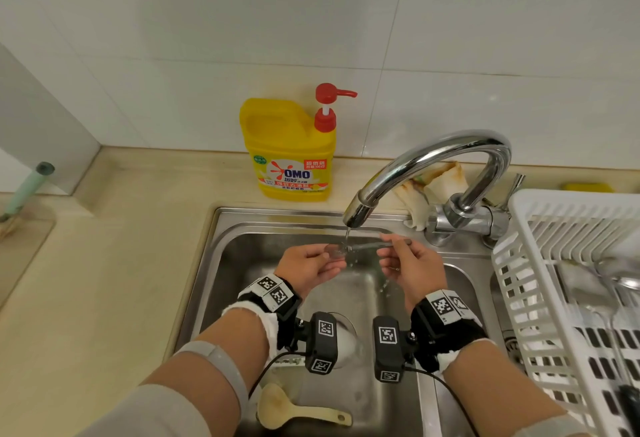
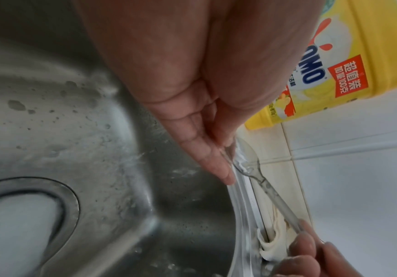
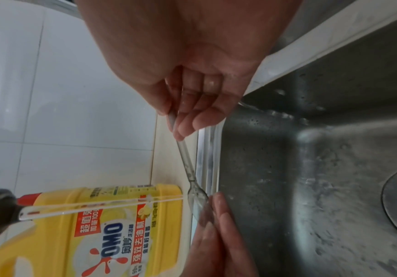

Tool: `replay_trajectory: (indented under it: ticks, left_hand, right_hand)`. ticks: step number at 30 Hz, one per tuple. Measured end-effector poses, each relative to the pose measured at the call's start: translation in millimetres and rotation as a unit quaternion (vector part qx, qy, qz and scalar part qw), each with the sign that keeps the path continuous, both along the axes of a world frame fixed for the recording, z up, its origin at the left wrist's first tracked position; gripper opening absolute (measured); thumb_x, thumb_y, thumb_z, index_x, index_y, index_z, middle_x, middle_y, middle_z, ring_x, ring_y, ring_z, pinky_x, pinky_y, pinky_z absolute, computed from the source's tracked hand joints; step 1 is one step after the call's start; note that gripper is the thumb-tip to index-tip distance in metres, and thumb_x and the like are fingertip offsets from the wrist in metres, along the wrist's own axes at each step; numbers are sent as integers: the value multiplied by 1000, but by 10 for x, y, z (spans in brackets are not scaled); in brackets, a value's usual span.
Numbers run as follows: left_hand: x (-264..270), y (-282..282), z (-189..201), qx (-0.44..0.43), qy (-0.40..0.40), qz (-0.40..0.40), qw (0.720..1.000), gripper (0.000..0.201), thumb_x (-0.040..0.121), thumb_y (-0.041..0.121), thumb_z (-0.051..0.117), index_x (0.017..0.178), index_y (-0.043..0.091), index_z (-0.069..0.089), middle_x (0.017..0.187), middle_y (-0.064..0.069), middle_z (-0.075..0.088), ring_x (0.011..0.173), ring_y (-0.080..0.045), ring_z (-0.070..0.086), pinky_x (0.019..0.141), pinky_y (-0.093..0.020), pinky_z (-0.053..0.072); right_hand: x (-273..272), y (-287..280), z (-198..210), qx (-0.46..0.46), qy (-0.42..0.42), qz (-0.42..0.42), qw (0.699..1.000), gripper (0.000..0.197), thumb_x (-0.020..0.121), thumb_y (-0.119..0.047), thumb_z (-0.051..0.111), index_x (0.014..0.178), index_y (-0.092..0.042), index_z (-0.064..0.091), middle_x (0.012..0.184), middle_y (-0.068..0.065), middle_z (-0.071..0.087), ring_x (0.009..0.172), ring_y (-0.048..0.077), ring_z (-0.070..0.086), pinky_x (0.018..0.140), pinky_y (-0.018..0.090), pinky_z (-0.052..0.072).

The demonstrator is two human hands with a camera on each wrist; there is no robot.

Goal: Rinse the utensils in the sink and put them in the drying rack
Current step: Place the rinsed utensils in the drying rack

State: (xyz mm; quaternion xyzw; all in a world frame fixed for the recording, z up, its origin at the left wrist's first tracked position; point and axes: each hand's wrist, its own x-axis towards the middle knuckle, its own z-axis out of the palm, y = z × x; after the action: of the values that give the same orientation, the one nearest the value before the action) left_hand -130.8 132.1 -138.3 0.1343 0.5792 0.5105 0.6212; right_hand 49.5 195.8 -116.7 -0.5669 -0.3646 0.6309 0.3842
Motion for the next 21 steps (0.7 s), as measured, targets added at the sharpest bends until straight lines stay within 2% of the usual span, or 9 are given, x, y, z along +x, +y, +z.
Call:
replay_trajectory:
  ticks: [6, 10, 13, 17, 19, 21]
  left_hand:
    - [98, 53, 15, 14, -28, 21, 999, 24, 94, -11, 56, 114, -3, 66, 92, -14, 72, 84, -20, 73, 77, -23, 60]
    - [159, 103, 23, 17, -14, 39, 999, 24, 89, -4, 68, 112, -10, 65, 81, -13, 68, 65, -14, 70, 65, -20, 59]
    - [156, 142, 29, 4, 25, 38, 999, 26, 87, 6, 74, 106, -10, 67, 77, -14, 71, 60, -11, 69, 58, -18, 56]
    - [107, 134, 27, 6, 49, 0, 999, 13, 92, 10, 69, 100, -1, 72, 85, -16, 76, 71, -14, 74, 63, -19, 58]
    - [82, 112, 36, 17, 43, -20, 999, 13, 96, 7, 62, 102, 1, 72, 91, -17, 77, 79, -18, 76, 68, -20, 59]
    - [57, 90, 54, 26, 29, -24, 999, 16, 99, 2, 56, 108, -1, 69, 92, -16, 76, 81, -19, 76, 70, -21, 60]
  right_hand:
    - [83, 21, -13, 20, -4, -14, 1000, 20, 99, -15, 59, 99, -2, 75, 73, 11, 70, 55, 11, 59, 54, 21, 51]
    - [94, 44, -12, 14, 9, -12, 1000, 20, 100, -17, 58, 93, -7, 74, 69, 9, 71, 53, 11, 60, 53, 20, 52]
    - [103, 46, 1, 10, 8, -9, 1000, 20, 100, -17, 59, 93, -7, 75, 70, 10, 72, 54, 11, 62, 54, 21, 53]
    - [113, 56, -33, 7, 13, -8, 1000, 20, 100, -18, 58, 93, -7, 74, 70, 10, 71, 55, 13, 62, 55, 23, 53]
    - [105, 57, -63, 3, 13, -6, 1000, 20, 99, -18, 59, 93, -6, 73, 71, 11, 72, 56, 14, 63, 55, 24, 53]
    - [88, 53, -86, -5, 13, -6, 1000, 18, 99, -17, 60, 93, -5, 72, 71, 11, 72, 56, 14, 64, 54, 23, 54]
